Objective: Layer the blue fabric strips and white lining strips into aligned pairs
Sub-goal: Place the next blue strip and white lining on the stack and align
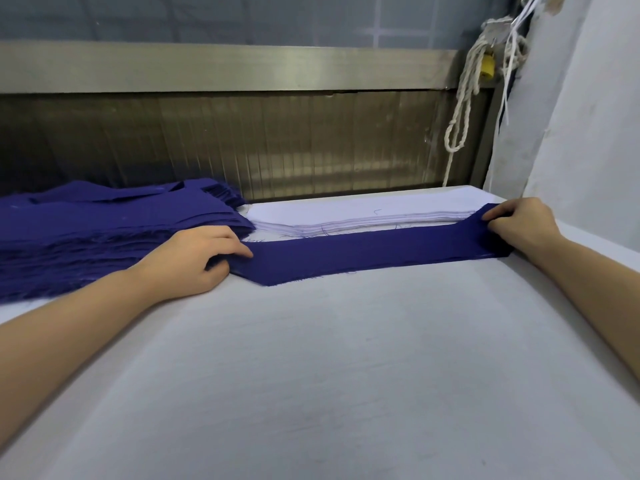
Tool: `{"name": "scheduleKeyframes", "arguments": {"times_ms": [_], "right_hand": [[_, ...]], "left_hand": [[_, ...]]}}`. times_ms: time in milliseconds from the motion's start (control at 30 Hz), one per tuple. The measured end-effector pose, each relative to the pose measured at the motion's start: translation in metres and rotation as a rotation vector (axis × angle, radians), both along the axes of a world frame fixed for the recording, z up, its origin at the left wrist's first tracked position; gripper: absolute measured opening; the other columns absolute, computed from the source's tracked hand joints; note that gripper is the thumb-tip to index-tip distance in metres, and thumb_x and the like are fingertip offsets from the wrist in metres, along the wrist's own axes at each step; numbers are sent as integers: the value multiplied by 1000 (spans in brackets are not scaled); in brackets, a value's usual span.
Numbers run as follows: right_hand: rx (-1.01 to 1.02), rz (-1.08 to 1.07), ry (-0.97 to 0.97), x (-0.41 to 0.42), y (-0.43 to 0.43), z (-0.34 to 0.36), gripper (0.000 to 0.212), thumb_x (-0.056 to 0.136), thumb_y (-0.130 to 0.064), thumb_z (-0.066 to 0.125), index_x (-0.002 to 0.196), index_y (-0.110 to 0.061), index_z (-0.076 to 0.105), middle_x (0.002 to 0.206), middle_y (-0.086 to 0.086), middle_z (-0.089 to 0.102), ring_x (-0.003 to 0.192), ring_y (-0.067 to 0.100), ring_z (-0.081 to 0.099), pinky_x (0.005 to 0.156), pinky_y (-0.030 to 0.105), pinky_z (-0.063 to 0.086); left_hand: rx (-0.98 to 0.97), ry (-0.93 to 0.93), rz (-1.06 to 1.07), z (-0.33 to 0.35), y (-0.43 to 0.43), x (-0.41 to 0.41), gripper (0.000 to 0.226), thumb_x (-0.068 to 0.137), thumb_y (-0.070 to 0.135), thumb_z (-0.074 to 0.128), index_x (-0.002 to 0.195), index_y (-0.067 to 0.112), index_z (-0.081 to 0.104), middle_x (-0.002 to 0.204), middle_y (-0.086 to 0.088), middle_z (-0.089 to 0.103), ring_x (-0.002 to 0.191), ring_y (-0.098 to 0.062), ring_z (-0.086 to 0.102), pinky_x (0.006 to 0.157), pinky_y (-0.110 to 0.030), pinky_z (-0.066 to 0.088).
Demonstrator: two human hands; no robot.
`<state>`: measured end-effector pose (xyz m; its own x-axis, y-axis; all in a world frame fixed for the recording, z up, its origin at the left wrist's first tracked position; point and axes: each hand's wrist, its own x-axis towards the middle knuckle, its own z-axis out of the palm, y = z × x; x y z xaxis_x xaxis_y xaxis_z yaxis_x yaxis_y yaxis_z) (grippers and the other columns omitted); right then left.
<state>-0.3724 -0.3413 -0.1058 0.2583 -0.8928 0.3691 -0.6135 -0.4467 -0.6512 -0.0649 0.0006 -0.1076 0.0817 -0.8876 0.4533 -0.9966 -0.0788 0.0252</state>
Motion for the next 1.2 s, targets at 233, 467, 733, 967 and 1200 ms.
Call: {"name": "scheduleKeyframes", "arguments": {"times_ms": [233, 467, 733, 967, 1200], "right_hand": [[13, -11, 13, 0, 3, 2, 26, 79, 3, 52, 89, -9, 73, 83, 6, 60, 84, 24, 53, 81, 36, 48], [45, -24, 163, 0, 3, 1, 22, 79, -5, 52, 83, -16, 70, 101, 14, 67, 100, 36, 56, 89, 40, 48], [-40, -180, 440, 6, -1, -7, 25, 84, -31, 54, 103, -26, 68, 121, 15, 44, 117, 35, 31, 95, 39, 28], [-5, -133, 442, 6, -3, -6, 16, 86, -30, 53, 96, -26, 65, 107, 11, 59, 114, 32, 37, 90, 37, 27], [-14, -78, 408, 7, 1, -3, 15, 86, -20, 54, 95, -31, 59, 115, 10, 59, 115, 34, 43, 96, 38, 28]], "left_hand": [[17, -3, 11, 1, 0, -2, 35, 79, -5, 60, 104, 17, 72, 103, 7, 63, 97, -13, 58, 84, -24, 42], [83, -159, -4, 5, 1, -5, 36, 86, 17, 41, 105, 13, 71, 106, 1, 66, 98, -20, 60, 84, -30, 45], [-14, -390, -3, 10, -1, -11, 56, 95, 41, 24, 79, 14, 70, 71, 7, 66, 80, -24, 57, 74, -34, 32], [-15, -122, 79, 3, -12, -3, 20, 95, 26, 52, 101, 17, 69, 98, 6, 69, 91, -20, 56, 83, -34, 39], [128, -240, 173, -2, -15, 3, 37, 98, 32, 41, 134, 29, 48, 131, 13, 53, 113, -14, 46, 82, -26, 29]]}}
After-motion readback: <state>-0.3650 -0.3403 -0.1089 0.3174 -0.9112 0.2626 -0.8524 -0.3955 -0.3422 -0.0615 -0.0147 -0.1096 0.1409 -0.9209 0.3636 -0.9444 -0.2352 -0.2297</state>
